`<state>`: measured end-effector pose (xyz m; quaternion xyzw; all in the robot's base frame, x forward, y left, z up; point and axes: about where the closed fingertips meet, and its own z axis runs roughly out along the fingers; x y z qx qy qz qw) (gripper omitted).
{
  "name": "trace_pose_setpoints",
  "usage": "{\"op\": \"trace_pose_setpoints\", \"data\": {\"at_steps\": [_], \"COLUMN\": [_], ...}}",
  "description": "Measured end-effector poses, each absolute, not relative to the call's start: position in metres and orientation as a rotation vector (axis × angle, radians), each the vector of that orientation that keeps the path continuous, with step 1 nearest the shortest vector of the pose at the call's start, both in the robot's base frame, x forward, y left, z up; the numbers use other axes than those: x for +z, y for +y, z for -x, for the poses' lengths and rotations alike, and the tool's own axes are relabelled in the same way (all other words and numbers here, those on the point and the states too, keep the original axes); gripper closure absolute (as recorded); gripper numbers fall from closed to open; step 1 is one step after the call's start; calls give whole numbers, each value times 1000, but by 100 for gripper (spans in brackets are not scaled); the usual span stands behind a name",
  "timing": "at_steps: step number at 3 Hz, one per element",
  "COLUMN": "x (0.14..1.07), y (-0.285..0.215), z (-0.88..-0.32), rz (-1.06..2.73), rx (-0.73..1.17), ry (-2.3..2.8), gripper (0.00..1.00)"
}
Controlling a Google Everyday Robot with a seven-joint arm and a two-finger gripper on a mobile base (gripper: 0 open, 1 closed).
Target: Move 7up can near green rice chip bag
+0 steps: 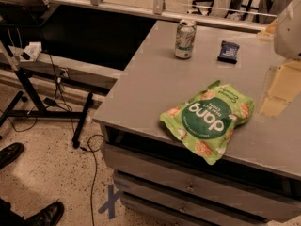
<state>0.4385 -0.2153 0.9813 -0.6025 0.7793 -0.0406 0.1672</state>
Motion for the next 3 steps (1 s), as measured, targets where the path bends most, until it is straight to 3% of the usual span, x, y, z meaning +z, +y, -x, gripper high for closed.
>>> {"op": "trace_pose_setpoints", "data": {"at_steps": [2, 3], "x": [980, 975], "y": [-211, -202], "z": [-452, -504], "rz": [1684, 1605], "rx": [-128, -124], "ry": [2181, 2123], "gripper": [0, 0]}}
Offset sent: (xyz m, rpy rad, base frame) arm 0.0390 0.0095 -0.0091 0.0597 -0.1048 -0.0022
